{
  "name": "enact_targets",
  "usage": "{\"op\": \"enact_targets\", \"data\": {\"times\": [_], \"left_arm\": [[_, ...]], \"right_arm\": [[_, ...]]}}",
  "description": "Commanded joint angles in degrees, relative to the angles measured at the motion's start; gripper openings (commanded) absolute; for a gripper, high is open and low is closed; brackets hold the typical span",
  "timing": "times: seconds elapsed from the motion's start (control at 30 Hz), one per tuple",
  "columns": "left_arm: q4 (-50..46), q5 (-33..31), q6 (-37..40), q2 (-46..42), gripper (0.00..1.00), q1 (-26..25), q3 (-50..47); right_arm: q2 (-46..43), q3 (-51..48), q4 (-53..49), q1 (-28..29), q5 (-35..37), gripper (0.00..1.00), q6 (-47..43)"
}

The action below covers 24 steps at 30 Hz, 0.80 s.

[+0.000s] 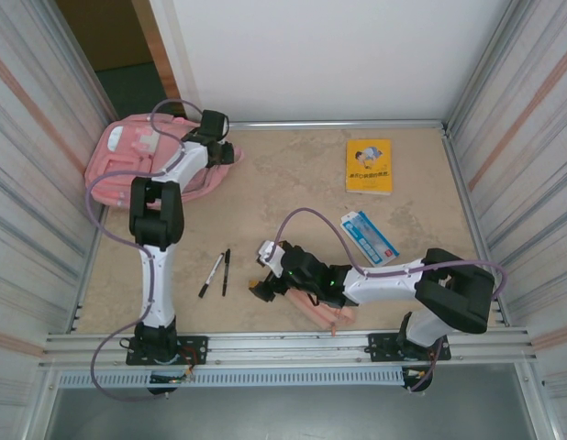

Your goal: Pack the student bag

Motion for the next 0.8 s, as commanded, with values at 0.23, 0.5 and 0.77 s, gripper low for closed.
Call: {"op": "enact_targets", "data": {"times": [0.23, 0.5, 0.77], "left_arm": [[-4.6, 13.3, 13.3, -4.5, 0.0, -2.3, -2.1], [-8.6, 17.3, 37.1, -9.4, 0.0, -11.8, -1.0], [-13.2, 27.6, 50.2, -15.6, 0.0, -17.6, -4.1]], "right_arm": [[1.1, 4.3, -6.7, 0.2, 21.4, 0.99, 3.2], [-6.8, 7.2, -25.1, -9.8, 28.5, 0.99, 14.2], [-28.1, 6.5, -41.7, -32.5, -3.5, 1.0, 11.1]]}}
